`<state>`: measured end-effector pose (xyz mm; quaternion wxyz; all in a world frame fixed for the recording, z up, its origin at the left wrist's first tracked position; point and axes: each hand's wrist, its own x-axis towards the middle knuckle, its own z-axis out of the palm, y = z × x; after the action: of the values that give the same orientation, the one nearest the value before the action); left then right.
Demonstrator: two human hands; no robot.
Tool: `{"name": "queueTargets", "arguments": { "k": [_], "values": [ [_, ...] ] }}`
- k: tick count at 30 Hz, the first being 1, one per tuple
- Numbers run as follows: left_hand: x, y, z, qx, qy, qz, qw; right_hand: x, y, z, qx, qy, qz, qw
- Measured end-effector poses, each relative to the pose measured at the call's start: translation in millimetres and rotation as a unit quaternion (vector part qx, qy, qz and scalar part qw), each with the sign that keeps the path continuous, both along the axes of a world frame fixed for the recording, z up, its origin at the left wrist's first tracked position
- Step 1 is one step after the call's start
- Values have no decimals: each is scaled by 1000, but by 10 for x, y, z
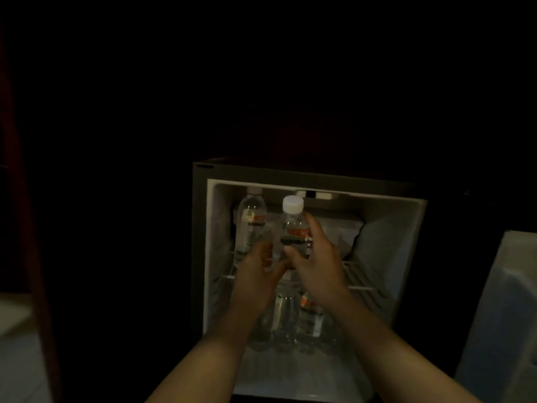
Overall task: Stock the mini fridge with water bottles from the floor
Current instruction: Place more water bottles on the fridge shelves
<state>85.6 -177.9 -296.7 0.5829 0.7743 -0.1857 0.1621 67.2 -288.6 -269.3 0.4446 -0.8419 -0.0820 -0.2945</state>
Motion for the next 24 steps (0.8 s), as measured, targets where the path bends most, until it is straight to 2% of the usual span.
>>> {"name": "queueTargets", "arguments": {
  "k": [4,9,14,20,24],
  "values": [
    [130,-19,-103,-58,-11,30,998,201,80,-32,22,0,5,1000],
    [185,-88,-160,-112,-17,-3,994,371,96,-49,63,4,15,998],
    [255,-120,-216,-110,-20,27,993,442,63,-154,109,18,44,993],
    [311,-125,-259,-130,-3,43,991,568,0,-234,121,57,46,990],
    [310,-124,-268,-136,-14,36,990,573,-29,-313,114,106,112,982]
  ]
}}
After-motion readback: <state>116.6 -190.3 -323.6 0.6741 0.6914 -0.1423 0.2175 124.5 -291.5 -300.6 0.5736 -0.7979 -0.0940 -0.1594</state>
